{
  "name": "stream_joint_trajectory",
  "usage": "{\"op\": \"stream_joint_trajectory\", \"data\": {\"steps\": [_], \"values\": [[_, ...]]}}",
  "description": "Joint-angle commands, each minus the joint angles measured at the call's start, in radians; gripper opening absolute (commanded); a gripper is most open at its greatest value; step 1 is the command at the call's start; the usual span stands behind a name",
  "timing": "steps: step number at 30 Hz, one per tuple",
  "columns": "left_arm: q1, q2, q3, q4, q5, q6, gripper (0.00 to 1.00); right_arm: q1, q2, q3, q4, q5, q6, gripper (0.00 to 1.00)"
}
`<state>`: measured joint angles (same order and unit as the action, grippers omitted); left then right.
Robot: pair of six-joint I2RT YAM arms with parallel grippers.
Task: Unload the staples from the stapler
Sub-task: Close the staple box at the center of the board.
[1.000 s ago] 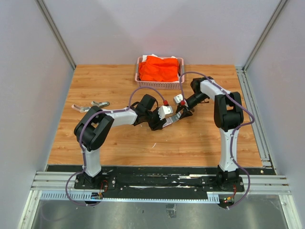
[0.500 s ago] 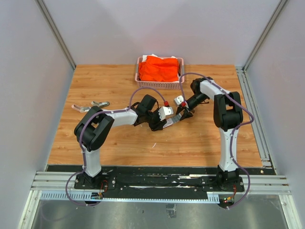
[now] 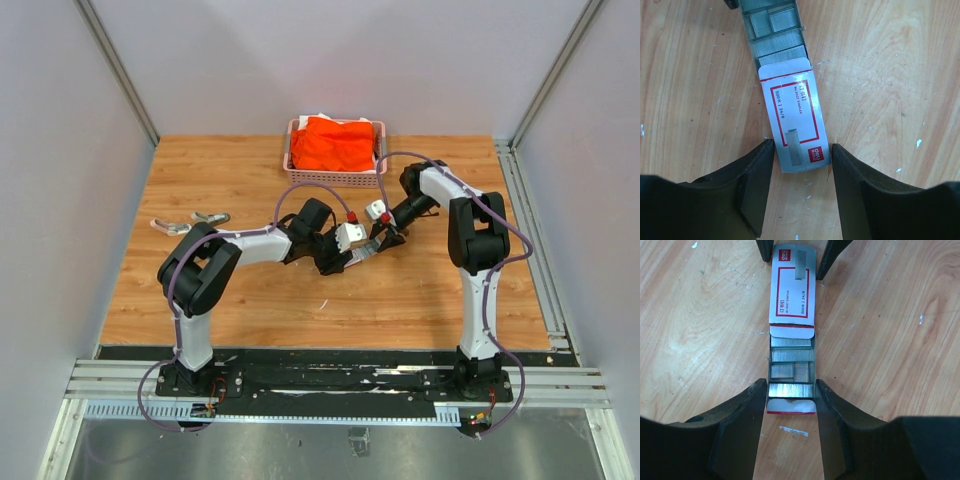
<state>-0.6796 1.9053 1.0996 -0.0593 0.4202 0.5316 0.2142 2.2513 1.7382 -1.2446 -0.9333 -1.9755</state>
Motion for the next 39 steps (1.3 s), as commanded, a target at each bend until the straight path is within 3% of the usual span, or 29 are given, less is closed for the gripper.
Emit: {"op": "stream_joint_trajectory", "data": {"steps": [1,10,24,33,39], "values": [[-0.014,0.054,-0.01,-0.086,-0.041,0.025,0.55,0.008,0.024,0.035,-0.042,-0.015,-0.021,0.46],[-0.017,0.057,-0.006,-0.09,-0.045,0.025,0.53,0.013,0.033,0.048,-0.041,-0.004,-0.008,0.46],[-0.018,0.06,-0.005,-0.088,-0.047,0.022,0.55,-0.02,0.04,0.045,0.0,0.054,0.032,0.64],[-0.018,0.059,-0.015,-0.07,-0.039,0.004,0.55,-0.002,0.049,0.049,0.024,0.086,0.059,0.64],[-0.018,0.057,-0.024,-0.054,-0.04,-0.01,0.54,0.017,0.058,0.05,0.035,0.132,0.074,0.53]]}}
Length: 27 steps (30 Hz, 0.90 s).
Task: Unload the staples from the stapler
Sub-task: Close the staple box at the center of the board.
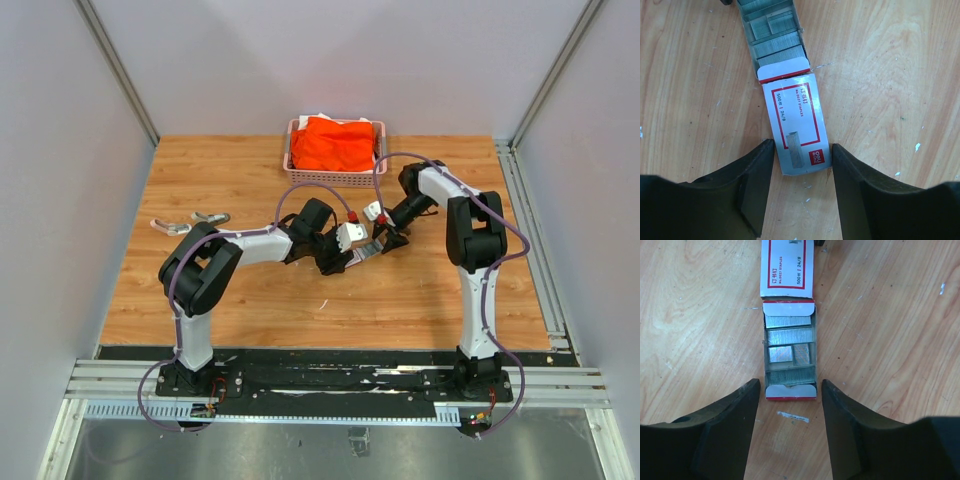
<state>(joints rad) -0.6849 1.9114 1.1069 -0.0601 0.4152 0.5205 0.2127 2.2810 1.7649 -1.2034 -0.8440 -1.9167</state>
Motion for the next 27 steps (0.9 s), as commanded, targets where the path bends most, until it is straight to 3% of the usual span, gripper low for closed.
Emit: {"op": "stream_joint_trajectory", "data": {"steps": [1,12,19,27], "values": [[-0.013,0.05,-0.034,-0.052,-0.034,0.001,0.54,0.019,0.029,0.023,-0.002,0.045,0.022,0.51],[-0.013,0.051,-0.035,-0.051,-0.029,0.004,0.54,0.031,0.028,0.023,-0.03,0.043,0.014,0.48],[-0.013,0.051,-0.037,-0.052,-0.03,0.005,0.54,0.039,0.023,0.017,-0.026,0.04,0.02,0.51],[-0.013,0.048,-0.041,-0.05,-0.027,0.004,0.54,0.041,0.032,0.032,-0.022,0.043,0.044,0.4]]}}
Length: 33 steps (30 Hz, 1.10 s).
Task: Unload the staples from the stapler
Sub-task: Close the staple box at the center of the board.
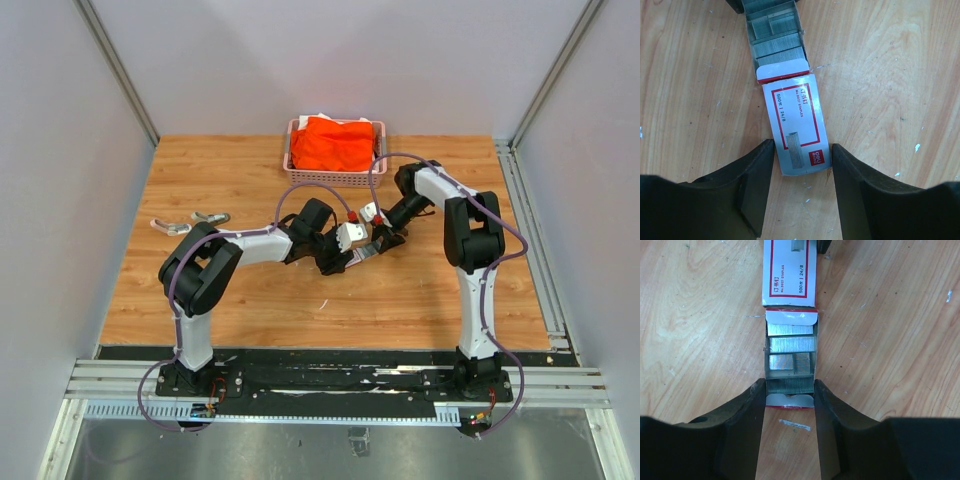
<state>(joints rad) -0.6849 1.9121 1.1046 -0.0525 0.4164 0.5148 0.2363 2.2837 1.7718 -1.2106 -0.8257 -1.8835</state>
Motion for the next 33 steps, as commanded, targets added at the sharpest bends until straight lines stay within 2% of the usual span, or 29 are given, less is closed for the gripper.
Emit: {"op": "stream_joint_trajectory", "data": {"steps": [1,33], "values": [[-0.013,0.046,-0.039,-0.057,-0.027,0.01,0.54,0.017,0.03,0.027,-0.015,0.025,0.014,0.39],[-0.03,0.077,-0.027,-0.055,-0.095,-0.041,0.54,0.034,0.013,0.021,-0.054,-0.016,0.024,0.38]]}}
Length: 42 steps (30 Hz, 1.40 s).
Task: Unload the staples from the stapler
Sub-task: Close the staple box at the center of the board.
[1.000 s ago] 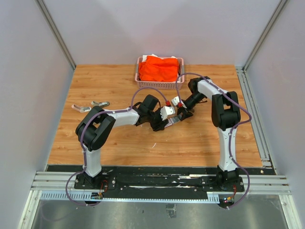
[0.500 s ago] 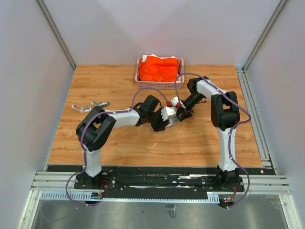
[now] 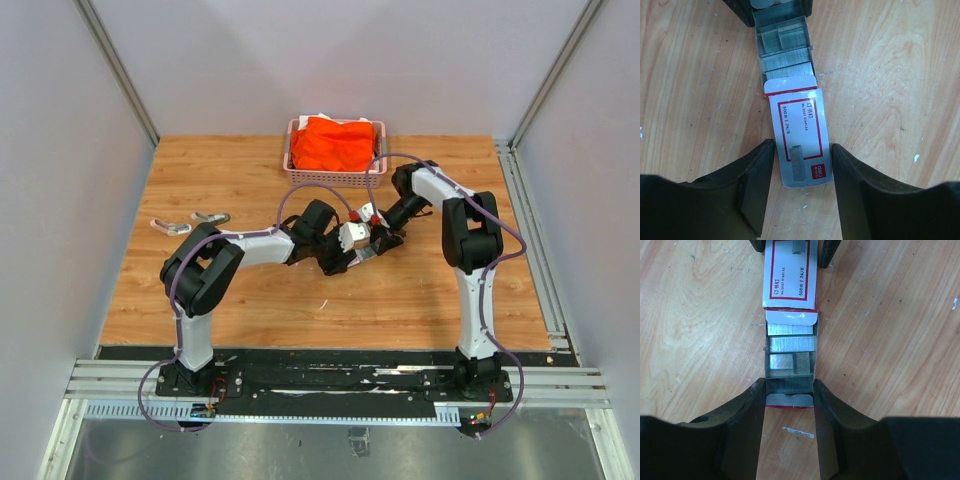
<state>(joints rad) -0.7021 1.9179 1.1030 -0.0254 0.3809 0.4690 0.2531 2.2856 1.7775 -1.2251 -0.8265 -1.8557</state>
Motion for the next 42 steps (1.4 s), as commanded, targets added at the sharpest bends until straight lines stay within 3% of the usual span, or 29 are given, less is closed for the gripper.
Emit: {"op": "stream_joint_trajectory", "data": {"steps": [1,3,5,7,9,21,25,28,42], "values": [[-0.013,0.07,-0.027,-0.081,-0.058,0.006,0.54,0.018,0.012,0.017,-0.039,-0.016,-0.005,0.38],[-0.013,0.068,-0.028,-0.081,-0.057,0.007,0.55,0.02,0.015,0.019,-0.035,-0.014,-0.005,0.38],[-0.012,0.057,-0.028,-0.082,-0.063,0.004,0.62,0.021,0.019,0.02,-0.03,-0.01,0.004,0.38],[-0.001,0.035,-0.027,-0.082,-0.067,-0.01,0.76,0.022,0.02,0.02,-0.023,-0.007,0.014,0.38],[0.024,0.007,-0.028,-0.085,-0.042,-0.034,0.99,0.023,0.016,0.015,-0.014,-0.003,0.02,0.38],[0.132,-0.188,-0.143,-0.096,0.202,-0.114,1.0,0.021,0.014,0.005,0.003,0.007,0.027,0.38],[0.172,-0.18,-0.151,-0.119,0.296,-0.127,0.84,0.021,0.016,0.004,0.003,0.017,0.004,0.38],[0.173,-0.153,-0.151,-0.119,0.34,-0.136,0.8,0.02,0.022,0.011,0.003,0.026,-0.002,0.38],[0.163,-0.038,-0.098,-0.085,0.421,-0.217,0.79,0.014,0.012,0.02,-0.045,0.016,-0.065,0.38]]}}
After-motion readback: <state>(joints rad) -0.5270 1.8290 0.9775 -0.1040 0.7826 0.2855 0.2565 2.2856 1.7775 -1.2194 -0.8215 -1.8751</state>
